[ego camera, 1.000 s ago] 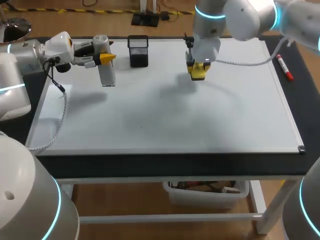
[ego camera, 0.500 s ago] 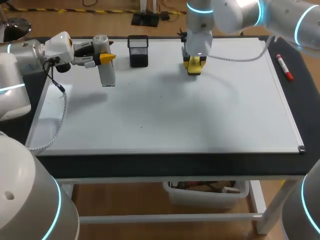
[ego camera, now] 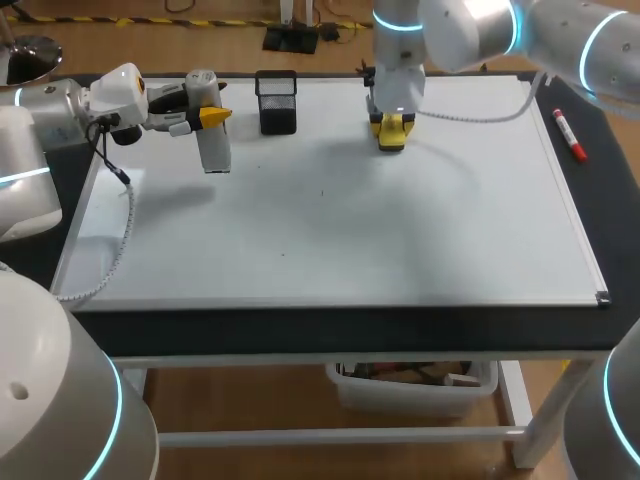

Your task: Pick up the inspection probe, press it on each red-marked spot on the whiteboard one by one, put down the probe, pick up the eraser, and wipe off all the red marks.

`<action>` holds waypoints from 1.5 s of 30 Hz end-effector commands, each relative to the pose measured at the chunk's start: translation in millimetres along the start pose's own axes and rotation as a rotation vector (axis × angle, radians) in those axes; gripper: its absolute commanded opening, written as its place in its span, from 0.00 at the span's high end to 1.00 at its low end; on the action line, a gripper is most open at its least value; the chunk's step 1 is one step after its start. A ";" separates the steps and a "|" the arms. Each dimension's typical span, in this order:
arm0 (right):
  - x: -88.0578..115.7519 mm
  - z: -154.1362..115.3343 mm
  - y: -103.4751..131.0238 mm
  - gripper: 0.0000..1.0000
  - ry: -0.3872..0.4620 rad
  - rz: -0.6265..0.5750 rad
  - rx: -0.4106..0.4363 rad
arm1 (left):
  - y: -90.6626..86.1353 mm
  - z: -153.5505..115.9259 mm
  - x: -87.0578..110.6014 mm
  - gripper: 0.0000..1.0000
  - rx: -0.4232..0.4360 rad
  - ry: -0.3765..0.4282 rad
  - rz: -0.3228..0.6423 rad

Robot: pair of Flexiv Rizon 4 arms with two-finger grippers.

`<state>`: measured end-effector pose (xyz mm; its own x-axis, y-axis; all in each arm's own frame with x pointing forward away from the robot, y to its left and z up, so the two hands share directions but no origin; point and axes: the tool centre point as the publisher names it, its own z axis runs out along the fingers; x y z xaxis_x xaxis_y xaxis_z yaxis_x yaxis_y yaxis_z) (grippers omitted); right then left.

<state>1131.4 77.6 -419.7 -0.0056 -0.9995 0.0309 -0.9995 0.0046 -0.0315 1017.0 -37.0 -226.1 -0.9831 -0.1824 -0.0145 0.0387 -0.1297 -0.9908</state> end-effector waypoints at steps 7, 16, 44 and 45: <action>-0.6 5.5 -0.8 1.00 0.005 -0.028 0.013 | 0.0 0.0 -0.2 1.00 0.003 0.001 0.002; 3.9 1.3 2.0 0.00 -0.026 0.014 0.006 | 0.0 0.0 -0.2 1.00 0.003 0.001 0.002; 82.5 -79.0 -42.6 0.00 -0.692 1.046 -0.392 | 0.0 0.0 -0.2 1.00 0.003 0.001 0.002; 84.7 -82.1 -43.5 0.00 -0.732 1.066 -0.394 | 0.0 0.0 -0.2 1.00 0.003 0.001 0.002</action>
<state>1167.9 3.9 -340.5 -0.7086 -0.6172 -0.3420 -0.7054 0.6075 0.3652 1016.9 -37.0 -226.1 -0.9831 -0.1824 -0.0145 0.0387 -0.1298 -0.9908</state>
